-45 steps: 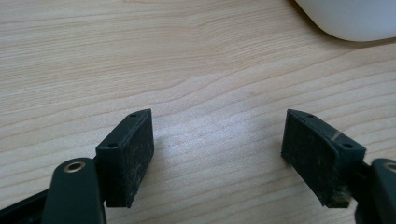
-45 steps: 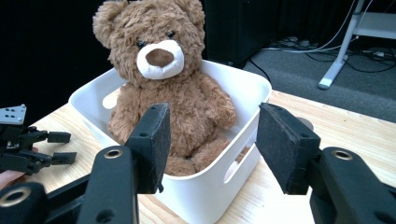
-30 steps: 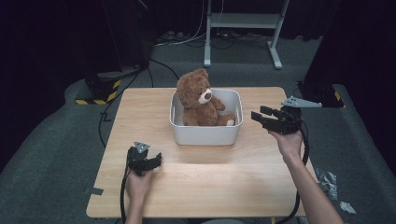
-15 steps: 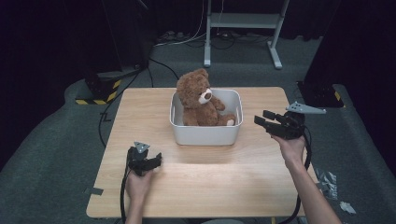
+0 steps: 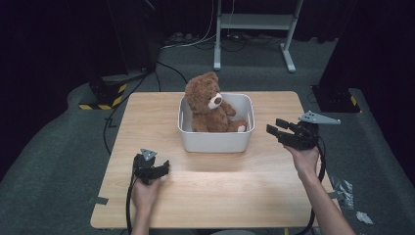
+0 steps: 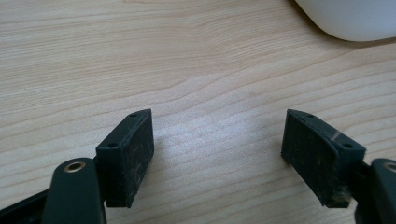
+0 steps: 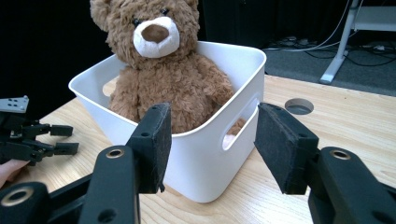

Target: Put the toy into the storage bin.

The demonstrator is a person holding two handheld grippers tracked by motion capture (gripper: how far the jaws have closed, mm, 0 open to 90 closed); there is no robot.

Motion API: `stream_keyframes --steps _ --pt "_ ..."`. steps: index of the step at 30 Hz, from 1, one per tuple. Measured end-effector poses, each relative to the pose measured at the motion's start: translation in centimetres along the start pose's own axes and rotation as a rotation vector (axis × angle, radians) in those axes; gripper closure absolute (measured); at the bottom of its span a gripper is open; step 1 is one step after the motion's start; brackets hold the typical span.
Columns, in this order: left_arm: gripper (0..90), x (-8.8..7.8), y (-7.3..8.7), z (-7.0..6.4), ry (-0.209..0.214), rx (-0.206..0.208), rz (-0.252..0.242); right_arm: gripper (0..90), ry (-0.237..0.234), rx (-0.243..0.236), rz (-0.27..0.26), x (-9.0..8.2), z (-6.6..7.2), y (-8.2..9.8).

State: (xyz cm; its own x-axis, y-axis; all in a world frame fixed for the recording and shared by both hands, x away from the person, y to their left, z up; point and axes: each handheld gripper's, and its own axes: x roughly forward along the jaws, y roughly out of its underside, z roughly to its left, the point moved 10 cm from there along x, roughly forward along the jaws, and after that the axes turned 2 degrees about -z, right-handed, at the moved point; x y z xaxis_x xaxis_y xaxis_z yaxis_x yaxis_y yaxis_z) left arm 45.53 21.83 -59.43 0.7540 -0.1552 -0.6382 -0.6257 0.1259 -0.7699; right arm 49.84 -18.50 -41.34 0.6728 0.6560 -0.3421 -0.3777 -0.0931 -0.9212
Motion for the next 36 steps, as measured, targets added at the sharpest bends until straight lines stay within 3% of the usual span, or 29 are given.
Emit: stream_keyframes --steps 36 --pt "25.2 0.0 0.0 0.0 0.0 -0.001 0.0 45.7 0.016 0.012 0.019 0.8 -0.2 3.1"
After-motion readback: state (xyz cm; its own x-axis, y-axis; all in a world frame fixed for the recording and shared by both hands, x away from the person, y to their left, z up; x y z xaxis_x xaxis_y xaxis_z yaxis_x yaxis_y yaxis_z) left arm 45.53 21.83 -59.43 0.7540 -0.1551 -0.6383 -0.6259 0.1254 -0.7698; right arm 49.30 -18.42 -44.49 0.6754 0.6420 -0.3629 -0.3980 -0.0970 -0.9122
